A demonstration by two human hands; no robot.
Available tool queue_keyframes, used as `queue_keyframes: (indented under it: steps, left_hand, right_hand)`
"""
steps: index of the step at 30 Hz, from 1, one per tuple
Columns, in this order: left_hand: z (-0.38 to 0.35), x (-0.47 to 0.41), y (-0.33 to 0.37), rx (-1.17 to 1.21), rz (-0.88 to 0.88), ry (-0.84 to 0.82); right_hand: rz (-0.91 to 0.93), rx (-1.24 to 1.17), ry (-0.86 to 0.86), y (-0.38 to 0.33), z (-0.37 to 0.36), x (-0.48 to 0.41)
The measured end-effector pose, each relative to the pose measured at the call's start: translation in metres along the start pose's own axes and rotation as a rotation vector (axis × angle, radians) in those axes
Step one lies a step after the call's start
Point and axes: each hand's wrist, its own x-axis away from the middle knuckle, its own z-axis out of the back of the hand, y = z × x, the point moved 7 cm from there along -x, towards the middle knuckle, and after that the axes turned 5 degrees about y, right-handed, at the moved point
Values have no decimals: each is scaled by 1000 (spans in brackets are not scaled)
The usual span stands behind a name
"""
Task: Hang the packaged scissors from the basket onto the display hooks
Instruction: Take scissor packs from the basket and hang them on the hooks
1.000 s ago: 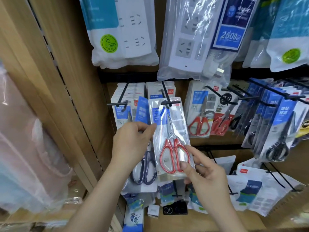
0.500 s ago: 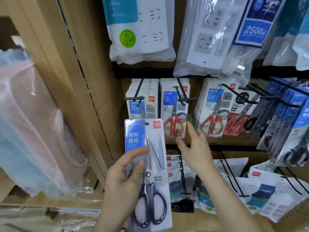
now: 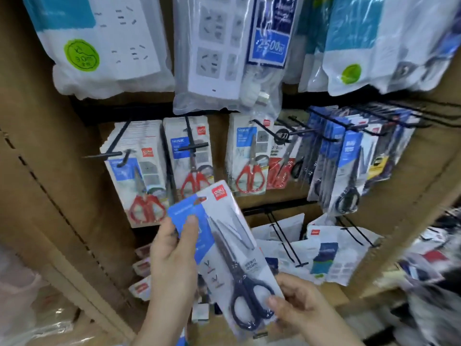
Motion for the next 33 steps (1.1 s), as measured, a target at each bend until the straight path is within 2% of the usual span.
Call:
queue_keyframes:
  steps: [6, 9, 12, 15, 21, 25, 33]
  left_hand:
    - [-91, 29, -13, -43, 22, -327]
    - [-139, 39, -18, -180, -57, -468]
    - [-191, 45, -18, -281, -134, -551]
    - [-244, 49, -13, -219, -108, -641]
    - [-303, 30, -8, -173, -112, -553]
    - [-316, 15, -12, -173, -83, -437]
    - [-323, -5, -19, -206, -111, -302]
  right_hand:
    - [55, -84, 220, -2, 76, 39]
    - [87, -140, 381, 5, 118, 52]
    - [96, -123, 507, 9, 163, 61]
    - [113, -181, 583, 10, 201, 64]
    - [226, -166, 621, -8, 254, 43]
    - [201, -279, 560, -14, 263, 21]
    - [158, -241, 501, -17, 272, -12]
